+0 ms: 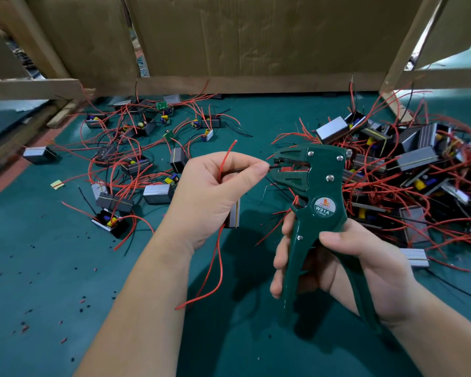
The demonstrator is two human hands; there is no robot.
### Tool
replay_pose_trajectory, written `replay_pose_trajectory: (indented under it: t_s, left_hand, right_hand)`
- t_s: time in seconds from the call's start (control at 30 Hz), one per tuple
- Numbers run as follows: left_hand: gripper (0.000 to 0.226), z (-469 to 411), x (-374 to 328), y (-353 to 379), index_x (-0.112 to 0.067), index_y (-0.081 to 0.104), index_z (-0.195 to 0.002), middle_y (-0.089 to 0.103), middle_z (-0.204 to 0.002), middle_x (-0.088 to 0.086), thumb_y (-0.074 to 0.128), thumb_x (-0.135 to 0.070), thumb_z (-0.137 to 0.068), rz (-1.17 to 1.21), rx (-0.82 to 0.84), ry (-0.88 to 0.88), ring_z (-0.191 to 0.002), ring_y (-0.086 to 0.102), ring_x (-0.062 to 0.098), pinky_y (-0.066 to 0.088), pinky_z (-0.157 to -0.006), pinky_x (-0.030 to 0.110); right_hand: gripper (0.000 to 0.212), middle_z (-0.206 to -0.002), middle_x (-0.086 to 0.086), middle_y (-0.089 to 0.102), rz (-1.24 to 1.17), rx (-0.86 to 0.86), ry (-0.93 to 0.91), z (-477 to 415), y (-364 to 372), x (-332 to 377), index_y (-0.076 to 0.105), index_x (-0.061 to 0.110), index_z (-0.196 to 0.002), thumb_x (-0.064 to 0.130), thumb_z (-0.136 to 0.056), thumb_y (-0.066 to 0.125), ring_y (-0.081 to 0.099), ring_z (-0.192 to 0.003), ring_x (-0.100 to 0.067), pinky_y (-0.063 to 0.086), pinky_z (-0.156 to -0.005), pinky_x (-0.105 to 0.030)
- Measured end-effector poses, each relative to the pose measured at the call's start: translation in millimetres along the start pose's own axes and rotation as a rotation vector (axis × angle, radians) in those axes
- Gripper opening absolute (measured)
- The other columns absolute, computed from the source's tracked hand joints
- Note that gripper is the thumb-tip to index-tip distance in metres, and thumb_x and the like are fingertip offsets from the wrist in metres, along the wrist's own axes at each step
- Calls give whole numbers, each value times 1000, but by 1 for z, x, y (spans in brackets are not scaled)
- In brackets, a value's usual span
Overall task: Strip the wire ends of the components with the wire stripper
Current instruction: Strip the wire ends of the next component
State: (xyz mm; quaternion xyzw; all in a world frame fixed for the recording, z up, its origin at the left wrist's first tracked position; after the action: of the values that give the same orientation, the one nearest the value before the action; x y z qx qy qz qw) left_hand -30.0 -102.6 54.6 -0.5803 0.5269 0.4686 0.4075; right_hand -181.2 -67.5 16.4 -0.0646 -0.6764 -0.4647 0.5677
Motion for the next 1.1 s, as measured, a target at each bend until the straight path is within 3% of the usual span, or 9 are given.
replay_pose_trajectory:
  t_s: [0.2, 0.5, 0.87, 1.1]
  left_hand:
    - [4, 0, -2, 0, -14, 67, -74, 42, -41, -16, 68, -15, -78, -51, 40, 17, -43, 30, -2, 27, -47, 7]
    - [18, 2, -5, 3, -17, 64, -74, 40, -40, -17, 63, -6, -88, -114, 58, 50, -40, 30, -2, 25, -43, 6]
    - [20, 2, -4, 4, -22, 62, -72, 36, -43, -17, 63, -10, -88, -131, 78, 63, -42, 27, -1, 23, -43, 9]
    - [15, 1, -2, 4, -23, 62, -74, 43, -56, -13, 64, -15, -86, -133, 97, 84, -50, 29, 0, 25, -47, 12]
  right_hand:
    - [46, -80, -28, 62, 45, -22, 24, 0, -4, -2, 64, 7, -97, 35, -65, 82, 63, -69, -45, 52, -65, -47]
    - [44, -76, -26, 61, 50, -27, 33, 0, -6, -3, 63, 8, -93, 39, -67, 81, 63, -65, -44, 52, -61, -42]
    - [45, -70, -22, 60, 88, -69, 18, 0, -9, -4, 62, 10, -87, 48, -69, 79, 62, -58, -40, 51, -59, -45]
    - [48, -72, -24, 60, 57, -25, 34, 1, -7, -3, 63, 9, -90, 49, -68, 79, 61, -61, -41, 51, -61, -47]
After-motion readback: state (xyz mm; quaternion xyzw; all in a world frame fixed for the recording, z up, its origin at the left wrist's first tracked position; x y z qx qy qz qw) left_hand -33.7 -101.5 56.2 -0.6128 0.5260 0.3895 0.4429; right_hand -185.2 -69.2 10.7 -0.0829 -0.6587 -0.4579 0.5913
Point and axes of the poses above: each hand's wrist, its own z-axis away from the middle knuckle, its own y-axis out of the palm, x = y × z, the point moved 6 cm from there along -z, towards the middle knuckle
